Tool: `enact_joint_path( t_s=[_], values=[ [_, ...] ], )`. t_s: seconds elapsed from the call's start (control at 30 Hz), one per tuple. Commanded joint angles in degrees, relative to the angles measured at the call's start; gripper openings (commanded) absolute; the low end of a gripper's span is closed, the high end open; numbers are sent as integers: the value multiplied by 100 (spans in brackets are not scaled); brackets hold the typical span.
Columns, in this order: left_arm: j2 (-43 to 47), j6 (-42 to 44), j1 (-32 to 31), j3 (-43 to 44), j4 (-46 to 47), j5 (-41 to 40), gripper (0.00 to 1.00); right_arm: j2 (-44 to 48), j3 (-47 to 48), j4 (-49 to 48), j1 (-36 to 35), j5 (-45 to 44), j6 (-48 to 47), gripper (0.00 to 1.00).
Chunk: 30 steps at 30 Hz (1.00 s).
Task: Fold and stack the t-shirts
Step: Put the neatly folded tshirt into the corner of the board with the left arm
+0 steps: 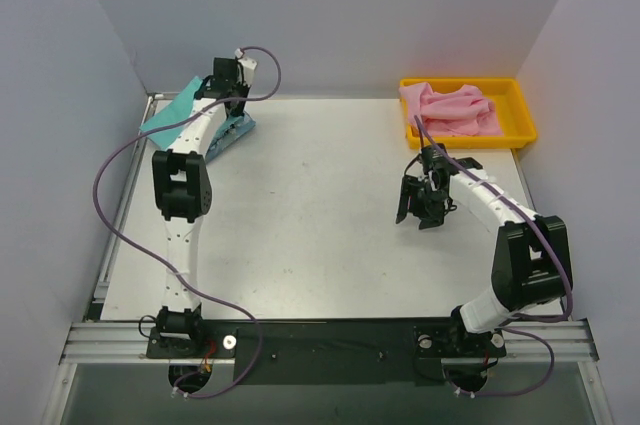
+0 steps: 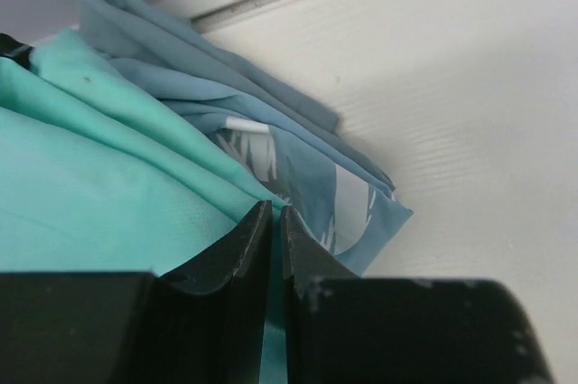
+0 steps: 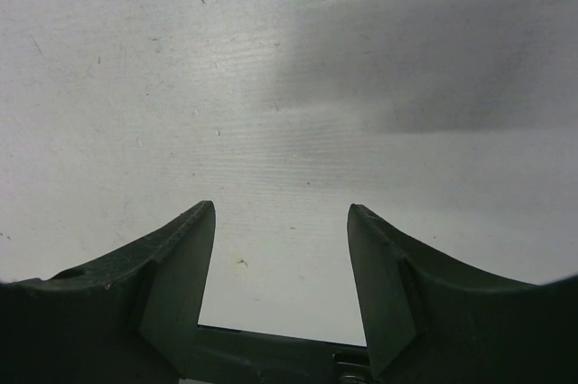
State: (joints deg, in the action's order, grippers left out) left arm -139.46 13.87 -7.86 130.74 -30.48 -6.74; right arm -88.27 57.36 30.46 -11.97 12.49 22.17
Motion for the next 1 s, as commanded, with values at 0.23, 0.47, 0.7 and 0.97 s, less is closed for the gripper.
enact_joint_path(
  t_s=[0.23, 0.47, 0.7, 0.97],
  values=[
    [489, -403, -172, 223, 446, 1112, 41, 626, 38, 347, 221, -247, -187, 56],
    [2173, -464, -383, -477, -160, 2098, 84, 1407, -286, 119, 783, -186, -608, 60],
    [4925, -386, -453, -4430, 497, 2037, 88, 2831, -1314, -1074, 1170, 87, -1005, 75],
    [7570, -394, -383, -7930, 823, 860, 89, 4203, -2764, -2447, 1179, 553, -768, 92]
  ],
)
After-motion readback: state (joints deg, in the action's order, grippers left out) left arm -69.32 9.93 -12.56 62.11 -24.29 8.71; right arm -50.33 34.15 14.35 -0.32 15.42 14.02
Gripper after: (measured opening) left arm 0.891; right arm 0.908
